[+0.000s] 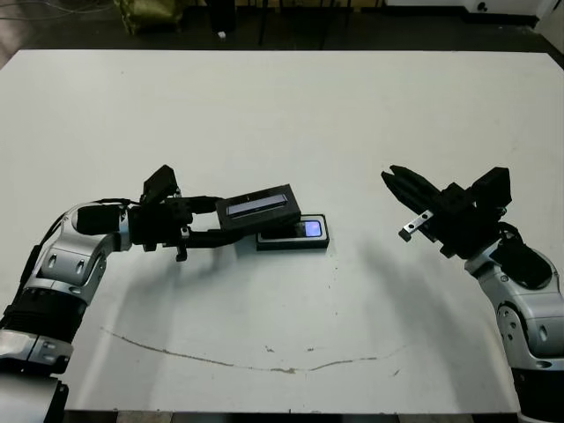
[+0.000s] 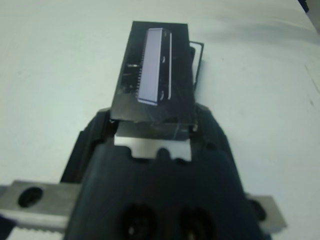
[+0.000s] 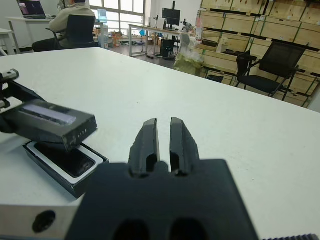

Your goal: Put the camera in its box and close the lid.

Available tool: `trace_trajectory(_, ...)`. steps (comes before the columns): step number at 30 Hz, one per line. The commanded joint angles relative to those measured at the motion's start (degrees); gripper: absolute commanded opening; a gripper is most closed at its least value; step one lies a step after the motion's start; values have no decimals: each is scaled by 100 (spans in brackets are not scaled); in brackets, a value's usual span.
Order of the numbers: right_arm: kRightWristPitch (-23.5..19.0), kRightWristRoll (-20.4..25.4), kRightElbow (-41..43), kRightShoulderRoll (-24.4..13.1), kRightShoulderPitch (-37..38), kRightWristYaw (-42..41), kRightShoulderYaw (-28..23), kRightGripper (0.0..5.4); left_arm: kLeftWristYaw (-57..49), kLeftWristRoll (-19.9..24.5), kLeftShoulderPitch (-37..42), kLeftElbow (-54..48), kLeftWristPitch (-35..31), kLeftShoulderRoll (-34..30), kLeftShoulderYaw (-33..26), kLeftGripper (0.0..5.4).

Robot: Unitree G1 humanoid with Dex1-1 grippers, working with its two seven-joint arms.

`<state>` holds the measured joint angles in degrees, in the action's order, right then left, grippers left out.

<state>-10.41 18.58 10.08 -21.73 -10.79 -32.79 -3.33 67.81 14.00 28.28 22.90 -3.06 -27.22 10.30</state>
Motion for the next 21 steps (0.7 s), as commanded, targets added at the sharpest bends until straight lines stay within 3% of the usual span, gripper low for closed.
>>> trace_trajectory(1, 0, -47, -57, -53, 93, -21, -11, 0, 50, -181, 91, 300, 245, 119, 91, 208)
trace_trajectory(9, -48, -24, -55, -57, 115, -4, -50, 0, 463, -288, 499, 1226, 735, 495, 179, 208)
trace_trajectory(21, 154, -76, -175, -38, 113, -47, -41, 0, 554, -597, 717, 1656, 933, 599, 372, 208)
